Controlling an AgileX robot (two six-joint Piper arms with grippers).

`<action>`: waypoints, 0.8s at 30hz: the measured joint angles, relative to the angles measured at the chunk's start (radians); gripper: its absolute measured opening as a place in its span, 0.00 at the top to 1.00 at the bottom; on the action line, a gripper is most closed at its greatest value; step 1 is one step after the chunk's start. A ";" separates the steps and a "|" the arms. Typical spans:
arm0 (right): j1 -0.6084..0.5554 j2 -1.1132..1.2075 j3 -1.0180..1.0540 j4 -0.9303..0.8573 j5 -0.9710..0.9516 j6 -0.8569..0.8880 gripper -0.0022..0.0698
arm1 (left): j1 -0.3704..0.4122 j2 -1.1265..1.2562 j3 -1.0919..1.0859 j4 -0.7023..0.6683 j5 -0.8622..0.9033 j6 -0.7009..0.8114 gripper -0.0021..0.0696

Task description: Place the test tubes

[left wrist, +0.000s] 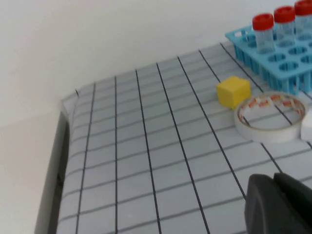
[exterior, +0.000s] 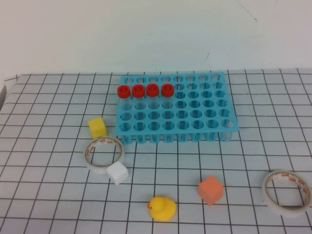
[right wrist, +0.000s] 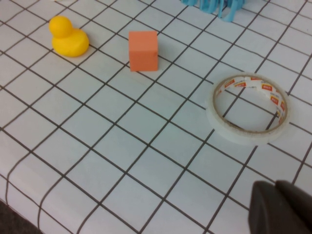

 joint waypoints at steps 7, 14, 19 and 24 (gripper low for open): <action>0.000 0.000 0.000 0.000 0.000 0.000 0.97 | 0.000 -0.004 0.000 -0.035 0.128 -0.002 0.97; 0.000 0.000 0.000 0.000 0.000 0.000 0.97 | 0.000 -0.004 0.071 -0.043 0.078 -0.009 0.97; 0.000 0.000 0.000 0.000 0.000 0.000 0.97 | 0.000 -0.004 0.193 -0.043 -0.080 -0.037 0.97; 0.000 0.000 0.000 0.000 0.000 0.000 0.97 | 0.000 -0.004 0.194 -0.043 -0.081 -0.112 0.97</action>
